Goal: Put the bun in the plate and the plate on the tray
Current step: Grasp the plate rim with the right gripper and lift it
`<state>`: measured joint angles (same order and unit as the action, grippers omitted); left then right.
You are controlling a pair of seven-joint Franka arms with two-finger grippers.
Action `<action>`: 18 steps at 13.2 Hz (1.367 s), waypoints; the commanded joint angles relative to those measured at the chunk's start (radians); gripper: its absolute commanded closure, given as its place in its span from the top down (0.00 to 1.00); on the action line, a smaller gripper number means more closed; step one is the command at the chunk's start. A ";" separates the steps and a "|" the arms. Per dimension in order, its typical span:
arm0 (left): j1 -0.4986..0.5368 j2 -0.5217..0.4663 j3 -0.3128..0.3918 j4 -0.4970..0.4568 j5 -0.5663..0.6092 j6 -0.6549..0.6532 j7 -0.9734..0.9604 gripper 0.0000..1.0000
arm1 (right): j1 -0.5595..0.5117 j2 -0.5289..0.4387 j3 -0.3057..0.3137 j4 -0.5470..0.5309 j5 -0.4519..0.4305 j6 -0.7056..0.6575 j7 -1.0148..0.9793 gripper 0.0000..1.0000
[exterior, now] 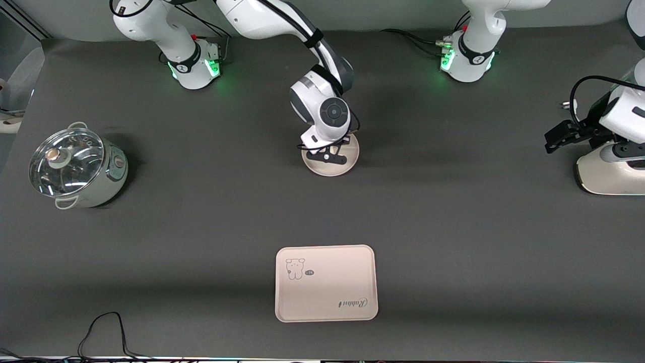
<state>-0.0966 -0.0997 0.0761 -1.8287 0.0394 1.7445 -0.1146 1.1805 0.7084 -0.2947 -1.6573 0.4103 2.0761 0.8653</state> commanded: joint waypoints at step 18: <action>0.026 0.041 -0.001 0.158 -0.021 -0.117 0.013 1.00 | -0.016 -0.135 -0.113 -0.079 0.007 -0.140 -0.369 1.00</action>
<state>-0.0747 -0.0709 0.0757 -1.7028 0.0299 1.6445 -0.1072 1.1620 0.6381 -0.3904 -1.6622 0.4102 1.9321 0.6017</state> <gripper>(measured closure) 0.000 0.000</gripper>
